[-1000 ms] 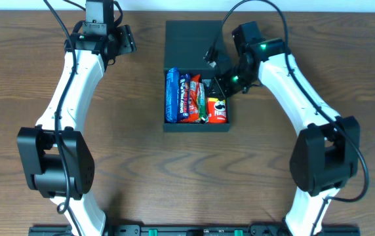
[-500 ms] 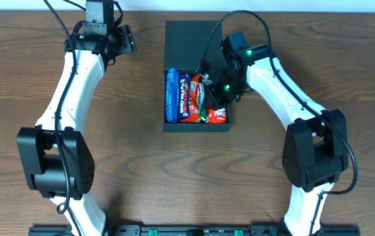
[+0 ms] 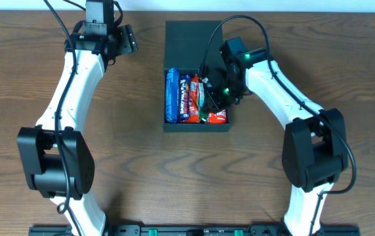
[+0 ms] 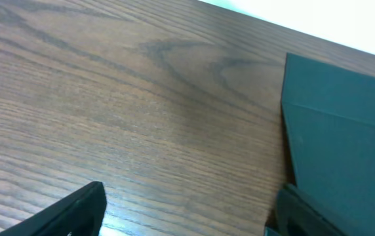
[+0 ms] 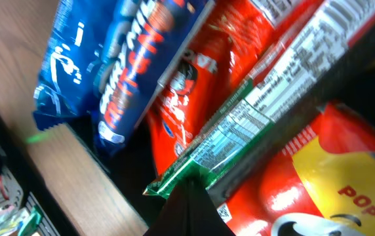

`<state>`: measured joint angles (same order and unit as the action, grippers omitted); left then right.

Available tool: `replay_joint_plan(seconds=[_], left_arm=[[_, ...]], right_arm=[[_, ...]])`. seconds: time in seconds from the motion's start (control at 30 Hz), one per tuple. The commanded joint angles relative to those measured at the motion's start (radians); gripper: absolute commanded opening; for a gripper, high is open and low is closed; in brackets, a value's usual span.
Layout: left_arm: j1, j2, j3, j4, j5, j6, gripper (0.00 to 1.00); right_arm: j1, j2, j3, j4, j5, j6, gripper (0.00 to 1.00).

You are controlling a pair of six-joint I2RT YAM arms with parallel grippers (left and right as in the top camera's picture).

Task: Pack container
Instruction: 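Press the snacks down inside the box with the right gripper, then move both grippers to the box's raised lid at the back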

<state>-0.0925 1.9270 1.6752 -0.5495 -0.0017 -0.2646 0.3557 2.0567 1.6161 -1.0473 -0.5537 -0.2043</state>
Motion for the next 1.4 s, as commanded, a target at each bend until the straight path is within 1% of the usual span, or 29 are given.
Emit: replay_joint_plan(seconds=[0.0,0.03,0.07,0.1,0.13,0.2,0.3,0.37,0.43,0.6,0.77,0.87,1.0,1.07,1.17,1.37], left_arm=[[0.000,-0.029,0.014,0.000,0.003,-0.003,0.86],[0.000,-0.029,0.014,0.000,0.003,-0.004,0.85],[0.000,-0.029,0.014,0.000,0.003,-0.004,0.80],[0.000,-0.029,0.014,-0.001,0.003,-0.004,0.70],[0.000,-0.029,0.014,-0.001,0.003,-0.003,0.53],[0.000,-0.029,0.014,-0.004,0.002,-0.003,0.07],[0.001,-0.029,0.014,-0.026,0.002,-0.004,0.06],[0.003,-0.029,0.014,-0.077,-0.009,-0.004,0.06],[0.007,-0.029,0.012,-0.117,-0.009,-0.003,0.06],[0.045,-0.029,-0.031,-0.180,-0.005,-0.005,0.06],[0.095,-0.029,-0.039,-0.195,0.001,-0.005,0.06],[0.118,-0.029,-0.039,-0.195,0.026,-0.004,0.06],[0.138,-0.029,-0.039,-0.190,0.055,-0.004,0.06],[0.146,-0.029,-0.039,-0.191,0.055,0.005,0.06],[0.152,-0.029,-0.039,-0.197,0.055,0.025,0.06],[0.164,-0.029,-0.039,-0.206,0.054,0.061,0.06]], right_arm=[[-0.004,-0.022,0.068,0.006,-0.061,-0.010,0.01],[-0.009,-0.032,0.085,0.007,-0.060,-0.010,0.02],[-0.016,-0.043,0.103,0.011,-0.059,-0.010,0.01],[-0.024,-0.055,0.117,0.016,-0.059,-0.010,0.02],[-0.034,-0.063,0.129,0.025,-0.056,-0.008,0.01],[-0.071,-0.083,0.140,0.063,-0.053,0.029,0.01],[-0.143,-0.088,0.140,0.085,-0.053,0.079,0.02],[-0.212,-0.087,0.125,0.078,-0.043,0.085,0.01],[-0.252,-0.087,0.105,0.072,-0.020,0.096,0.02],[-0.293,-0.087,-0.011,0.088,0.008,0.120,0.02],[-0.270,-0.087,-0.141,0.193,0.045,0.210,0.01],[-0.243,-0.081,-0.181,0.247,0.045,0.239,0.01],[-0.180,-0.066,-0.187,0.299,0.045,0.261,0.01],[-0.118,-0.052,-0.187,0.350,0.046,0.294,0.01],[-0.066,-0.040,-0.187,0.383,0.045,0.340,0.01],[-0.031,-0.034,-0.187,0.404,0.050,0.391,0.01]])
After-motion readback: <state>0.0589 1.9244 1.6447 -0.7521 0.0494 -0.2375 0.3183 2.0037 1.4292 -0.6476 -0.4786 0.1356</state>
